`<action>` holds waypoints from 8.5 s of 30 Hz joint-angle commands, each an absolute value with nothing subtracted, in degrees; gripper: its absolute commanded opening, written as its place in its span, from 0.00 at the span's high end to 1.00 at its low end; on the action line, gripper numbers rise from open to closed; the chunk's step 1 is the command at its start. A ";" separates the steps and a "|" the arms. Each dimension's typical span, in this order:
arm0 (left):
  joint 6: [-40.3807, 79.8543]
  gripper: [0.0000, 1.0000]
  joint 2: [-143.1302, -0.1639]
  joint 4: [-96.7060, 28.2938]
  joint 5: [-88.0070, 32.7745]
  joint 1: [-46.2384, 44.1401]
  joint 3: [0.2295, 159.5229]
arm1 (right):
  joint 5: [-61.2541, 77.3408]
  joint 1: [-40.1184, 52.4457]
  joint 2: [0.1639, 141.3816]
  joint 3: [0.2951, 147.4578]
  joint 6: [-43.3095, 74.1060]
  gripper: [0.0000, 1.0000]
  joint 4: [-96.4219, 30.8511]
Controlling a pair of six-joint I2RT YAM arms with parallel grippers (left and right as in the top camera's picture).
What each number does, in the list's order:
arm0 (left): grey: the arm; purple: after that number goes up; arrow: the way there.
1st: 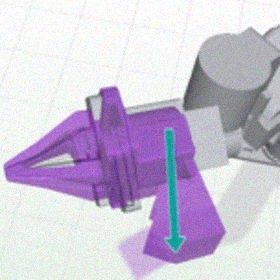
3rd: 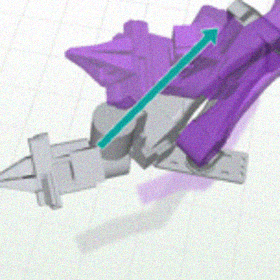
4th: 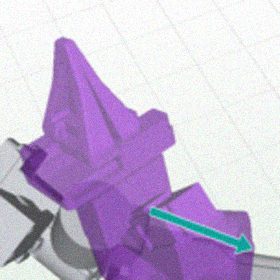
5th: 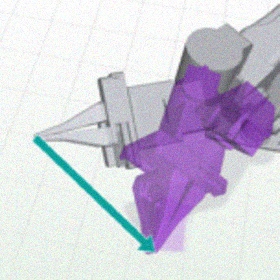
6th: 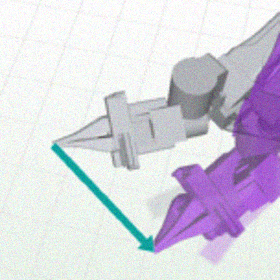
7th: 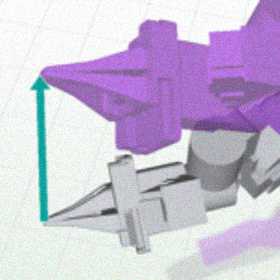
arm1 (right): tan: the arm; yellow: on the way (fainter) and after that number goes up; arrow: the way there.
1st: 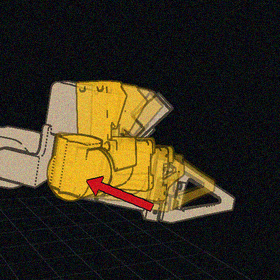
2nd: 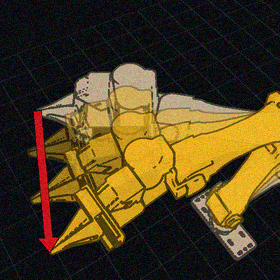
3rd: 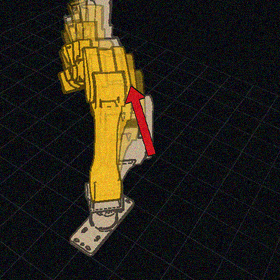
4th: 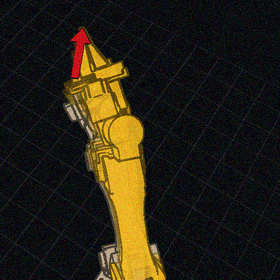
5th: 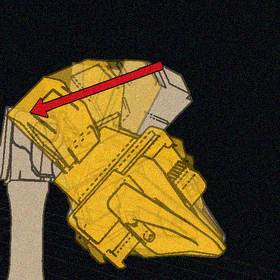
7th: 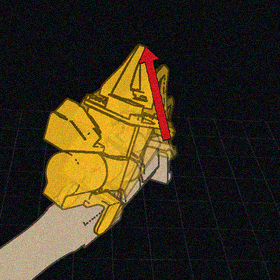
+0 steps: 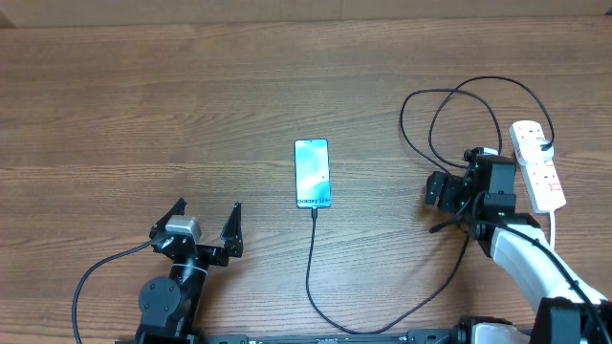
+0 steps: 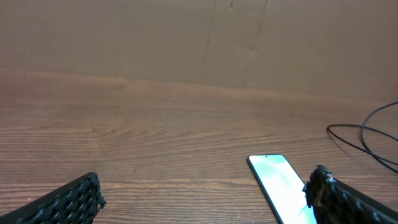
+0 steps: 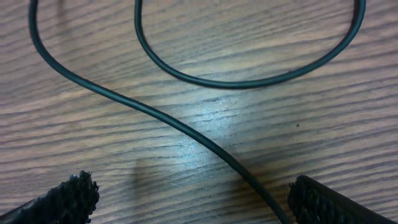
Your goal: Plug charger to phone and switch on socket
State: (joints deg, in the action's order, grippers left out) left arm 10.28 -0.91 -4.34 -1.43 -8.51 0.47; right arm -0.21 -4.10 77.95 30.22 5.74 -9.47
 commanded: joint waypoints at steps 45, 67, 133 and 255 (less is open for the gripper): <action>9.19 0.00 -0.25 -4.47 -1.06 -8.25 0.27 | 7.42 -4.12 54.89 3.16 5.52 0.00 28.42; 9.19 0.00 -0.25 -4.47 -1.06 -8.25 0.27 | 7.57 -4.12 50.35 0.45 5.45 0.00 25.56; 9.19 0.00 -0.25 -4.45 -1.06 -8.25 0.27 | 9.15 -0.01 9.39 0.45 -2.83 0.00 -4.12; 9.19 0.00 -0.25 -4.45 -1.06 -8.25 0.27 | 9.10 -0.01 0.14 0.45 -2.44 0.00 -3.99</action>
